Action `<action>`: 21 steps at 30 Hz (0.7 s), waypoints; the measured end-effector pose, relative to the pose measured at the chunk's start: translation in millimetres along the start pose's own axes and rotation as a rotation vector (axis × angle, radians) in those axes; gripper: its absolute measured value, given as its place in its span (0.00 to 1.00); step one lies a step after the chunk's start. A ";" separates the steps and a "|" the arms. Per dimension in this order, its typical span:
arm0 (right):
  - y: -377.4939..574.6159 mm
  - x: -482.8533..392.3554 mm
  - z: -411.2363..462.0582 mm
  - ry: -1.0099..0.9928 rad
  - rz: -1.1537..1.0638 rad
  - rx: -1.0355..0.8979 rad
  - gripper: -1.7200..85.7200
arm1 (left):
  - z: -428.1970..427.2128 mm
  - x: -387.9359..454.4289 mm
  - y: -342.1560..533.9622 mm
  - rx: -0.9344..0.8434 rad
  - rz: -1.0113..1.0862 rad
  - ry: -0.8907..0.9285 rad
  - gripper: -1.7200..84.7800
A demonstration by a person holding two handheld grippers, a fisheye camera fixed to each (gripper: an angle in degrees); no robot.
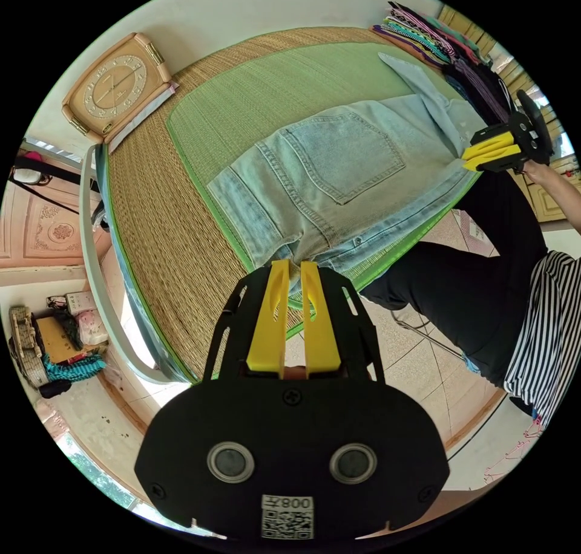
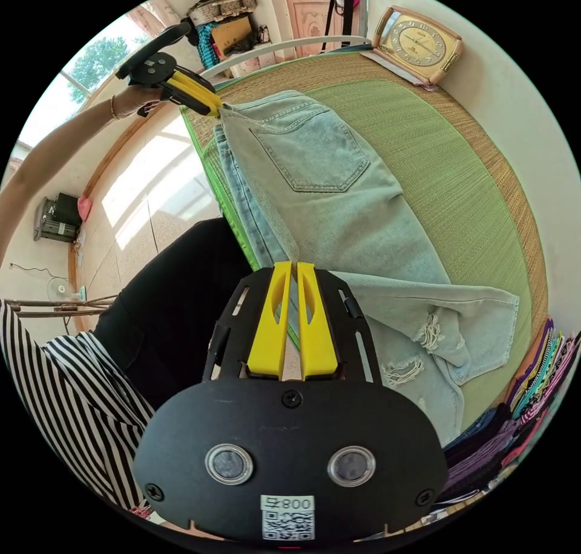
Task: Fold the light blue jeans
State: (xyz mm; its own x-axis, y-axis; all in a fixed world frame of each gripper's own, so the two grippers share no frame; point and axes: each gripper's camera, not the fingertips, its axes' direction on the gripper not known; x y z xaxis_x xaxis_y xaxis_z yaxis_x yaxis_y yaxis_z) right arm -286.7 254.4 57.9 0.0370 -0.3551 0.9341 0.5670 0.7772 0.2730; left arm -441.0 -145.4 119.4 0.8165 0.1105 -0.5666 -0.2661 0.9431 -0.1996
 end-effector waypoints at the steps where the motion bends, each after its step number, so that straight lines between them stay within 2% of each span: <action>1: 2.5 -1.9 6.5 -0.003 -0.005 -0.010 0.04 | 6.3 0.2 5.3 -0.006 0.003 0.004 0.03; 13: 19.7 2.1 39.1 -0.042 -0.006 -0.073 0.04 | 61.3 -14.3 49.1 -0.059 0.001 0.041 0.03; 21: 29.1 9.2 43.1 -0.041 0.004 -0.090 0.05 | 87.7 -43.6 82.8 -0.018 -0.119 0.134 0.04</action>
State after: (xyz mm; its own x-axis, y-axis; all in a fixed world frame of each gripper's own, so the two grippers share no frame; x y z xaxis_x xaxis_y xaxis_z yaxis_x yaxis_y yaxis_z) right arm -305.4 296.2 84.4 0.0066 -0.3293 0.9442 0.6390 0.7277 0.2493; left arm -453.7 -44.6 197.6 0.7673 -0.0455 -0.6397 -0.1820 0.9410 -0.2852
